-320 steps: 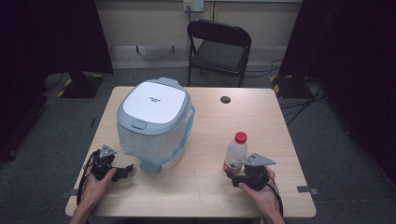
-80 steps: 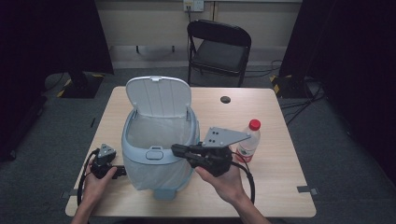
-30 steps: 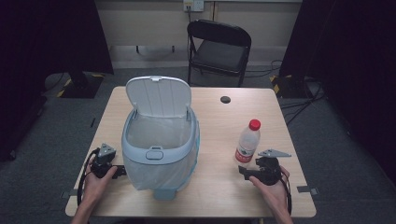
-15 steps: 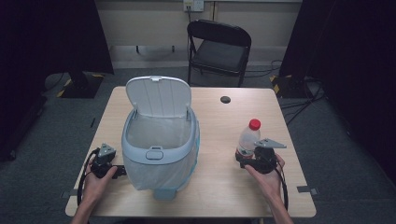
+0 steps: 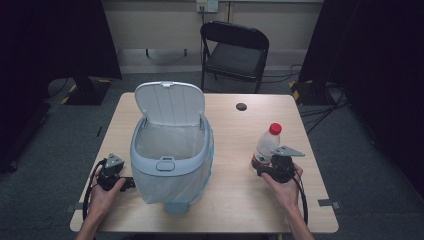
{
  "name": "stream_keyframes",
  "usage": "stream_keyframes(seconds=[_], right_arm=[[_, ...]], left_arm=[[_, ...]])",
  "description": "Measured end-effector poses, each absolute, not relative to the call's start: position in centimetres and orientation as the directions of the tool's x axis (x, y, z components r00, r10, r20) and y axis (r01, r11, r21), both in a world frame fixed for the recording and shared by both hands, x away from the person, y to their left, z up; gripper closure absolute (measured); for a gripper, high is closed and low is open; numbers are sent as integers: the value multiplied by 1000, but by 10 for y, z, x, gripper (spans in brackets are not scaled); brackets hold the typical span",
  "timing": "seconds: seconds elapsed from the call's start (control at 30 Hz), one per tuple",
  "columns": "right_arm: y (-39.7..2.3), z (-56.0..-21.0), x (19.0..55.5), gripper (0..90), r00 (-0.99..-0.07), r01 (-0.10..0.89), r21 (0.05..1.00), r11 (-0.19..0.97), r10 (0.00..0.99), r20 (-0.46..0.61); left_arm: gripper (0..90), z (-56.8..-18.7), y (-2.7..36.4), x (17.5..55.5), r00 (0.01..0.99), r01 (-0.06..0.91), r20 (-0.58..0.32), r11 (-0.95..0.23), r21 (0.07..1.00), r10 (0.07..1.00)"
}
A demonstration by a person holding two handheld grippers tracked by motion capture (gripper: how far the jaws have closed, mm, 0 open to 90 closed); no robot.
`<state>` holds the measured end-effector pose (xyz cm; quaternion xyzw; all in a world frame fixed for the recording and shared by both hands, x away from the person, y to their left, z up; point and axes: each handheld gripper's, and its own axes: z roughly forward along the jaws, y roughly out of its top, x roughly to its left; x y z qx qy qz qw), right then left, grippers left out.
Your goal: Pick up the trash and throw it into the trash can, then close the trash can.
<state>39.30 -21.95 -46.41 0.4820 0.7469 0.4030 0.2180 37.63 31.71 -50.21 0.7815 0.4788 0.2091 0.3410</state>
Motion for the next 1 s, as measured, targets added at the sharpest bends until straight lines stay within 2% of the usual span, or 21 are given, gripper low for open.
stream_keyframes(seconds=[1.0], right_arm=[[-202,-426,364,287,-560,486,860,156,811,169]], left_arm=[[112,-502,317,378,453,605,-2,-306,735,892]])
